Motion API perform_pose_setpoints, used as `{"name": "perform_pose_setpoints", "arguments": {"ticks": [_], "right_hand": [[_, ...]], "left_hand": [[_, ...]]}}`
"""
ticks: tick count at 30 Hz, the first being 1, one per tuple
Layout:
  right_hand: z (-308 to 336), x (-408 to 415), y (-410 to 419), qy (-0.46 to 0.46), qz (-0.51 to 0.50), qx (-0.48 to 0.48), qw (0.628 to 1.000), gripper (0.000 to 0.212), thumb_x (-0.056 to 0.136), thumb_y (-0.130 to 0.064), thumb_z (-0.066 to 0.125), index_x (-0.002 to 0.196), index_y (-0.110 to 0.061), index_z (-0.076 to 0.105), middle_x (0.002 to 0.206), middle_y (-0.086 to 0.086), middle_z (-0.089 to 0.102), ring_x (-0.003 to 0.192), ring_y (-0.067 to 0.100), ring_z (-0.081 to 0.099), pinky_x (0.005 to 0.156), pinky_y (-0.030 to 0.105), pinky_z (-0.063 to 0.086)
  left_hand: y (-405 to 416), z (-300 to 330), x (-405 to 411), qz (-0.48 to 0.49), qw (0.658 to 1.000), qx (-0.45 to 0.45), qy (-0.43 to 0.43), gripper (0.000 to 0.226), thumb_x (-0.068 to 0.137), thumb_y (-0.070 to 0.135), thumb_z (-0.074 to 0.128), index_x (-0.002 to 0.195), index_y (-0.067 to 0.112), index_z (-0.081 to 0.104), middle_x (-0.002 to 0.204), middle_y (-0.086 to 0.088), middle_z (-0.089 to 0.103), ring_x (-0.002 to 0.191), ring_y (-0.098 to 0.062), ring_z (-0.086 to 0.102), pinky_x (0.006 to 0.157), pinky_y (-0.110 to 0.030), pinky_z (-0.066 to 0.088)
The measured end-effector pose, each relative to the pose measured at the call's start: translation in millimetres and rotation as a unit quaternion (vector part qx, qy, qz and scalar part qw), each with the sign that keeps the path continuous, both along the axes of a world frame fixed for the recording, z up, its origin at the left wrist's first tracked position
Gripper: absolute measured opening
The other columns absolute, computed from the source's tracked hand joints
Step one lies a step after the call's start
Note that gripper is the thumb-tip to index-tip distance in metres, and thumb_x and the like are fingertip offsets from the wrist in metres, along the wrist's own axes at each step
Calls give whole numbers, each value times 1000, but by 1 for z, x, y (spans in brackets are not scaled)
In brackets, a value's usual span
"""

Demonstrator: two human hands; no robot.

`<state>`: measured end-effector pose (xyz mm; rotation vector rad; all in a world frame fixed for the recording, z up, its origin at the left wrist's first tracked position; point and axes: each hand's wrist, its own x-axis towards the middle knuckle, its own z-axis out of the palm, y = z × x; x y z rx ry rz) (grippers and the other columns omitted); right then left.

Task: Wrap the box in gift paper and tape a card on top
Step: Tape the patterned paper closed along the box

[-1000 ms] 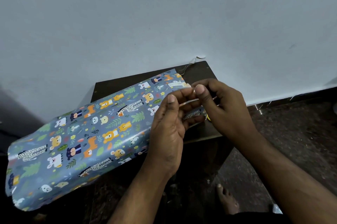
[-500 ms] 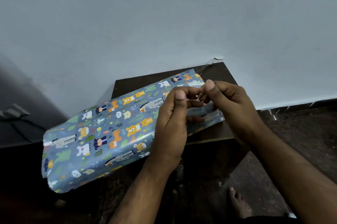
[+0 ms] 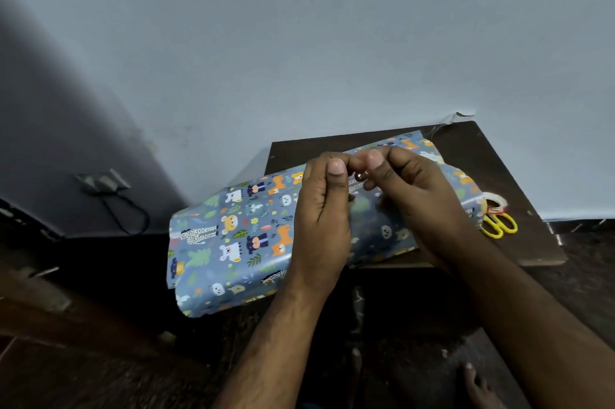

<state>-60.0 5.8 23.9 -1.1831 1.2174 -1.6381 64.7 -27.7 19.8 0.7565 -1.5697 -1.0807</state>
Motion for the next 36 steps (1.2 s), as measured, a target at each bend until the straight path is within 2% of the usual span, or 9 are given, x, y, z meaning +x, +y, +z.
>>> {"name": "perform_pose_setpoints", "arguments": {"ticks": [6,10,14,20,26,29,32,34,36], "right_hand": [[-3,15,-11,-5,-9,-31,999,21,93,-21,68,101,-4,76,74,-6,70,66,-1,57,60,10,41],[-4,15,-12,-7,-6,-39,999,12,93,-7,67,101,-3,75,73,-14,73,69,-5,64,65,7,45],[-3,15,-12,-6,5,-30,1000,9,89,-14,68,94,-12,75,75,-13,75,75,-4,66,73,10,48],[-1,8,-9,46,-15,-41,998,10,87,-28,67,90,-22,75,79,-9,75,79,3,65,77,15,50],[-7,4,-11,39,-83,-20,996,12,94,-28,67,90,-19,74,76,-7,70,73,6,58,71,17,47],[-7,6,-14,37,-162,-19,986,10,98,-23,68,93,-17,74,75,1,71,66,10,53,63,19,45],[-5,19,-22,-21,-218,-24,975,10,99,-24,66,92,-20,72,76,-6,68,60,11,54,55,21,44],[-4,31,-28,-40,-213,-10,976,10,100,-23,65,92,-18,71,71,-13,65,58,10,55,49,23,44],[-7,40,-34,-37,-190,7,981,10,99,-21,65,93,-14,70,67,-14,62,56,8,56,44,23,45]], "left_hand": [[-8,-1,8,38,999,7,0,33,110,32,37,101,16,64,110,-15,59,94,-31,59,74,-31,56],[-13,-5,8,68,998,-4,-2,35,108,34,34,98,16,63,107,-14,60,101,-22,59,94,-44,49],[-15,-8,10,65,998,7,-8,38,106,45,34,95,22,63,110,-14,60,105,-27,60,98,-58,47],[-9,-3,9,64,998,10,16,37,107,42,34,92,27,65,111,-9,62,108,-24,61,100,-57,48],[-11,2,9,90,984,121,90,40,106,46,39,87,22,65,95,7,65,88,-10,61,87,-35,50],[-19,-5,18,121,990,17,-66,26,108,31,48,94,19,67,99,7,67,93,-6,62,82,-19,46],[-27,-12,23,146,943,-46,-297,7,97,30,65,99,25,70,104,7,62,102,-12,58,91,-35,47],[-29,-14,25,152,901,-40,-405,25,91,38,72,113,26,70,117,4,59,114,-19,52,98,-39,43],[-33,-15,28,161,897,-32,-410,47,85,47,77,122,22,66,122,1,56,119,-21,49,99,-38,42]]}}
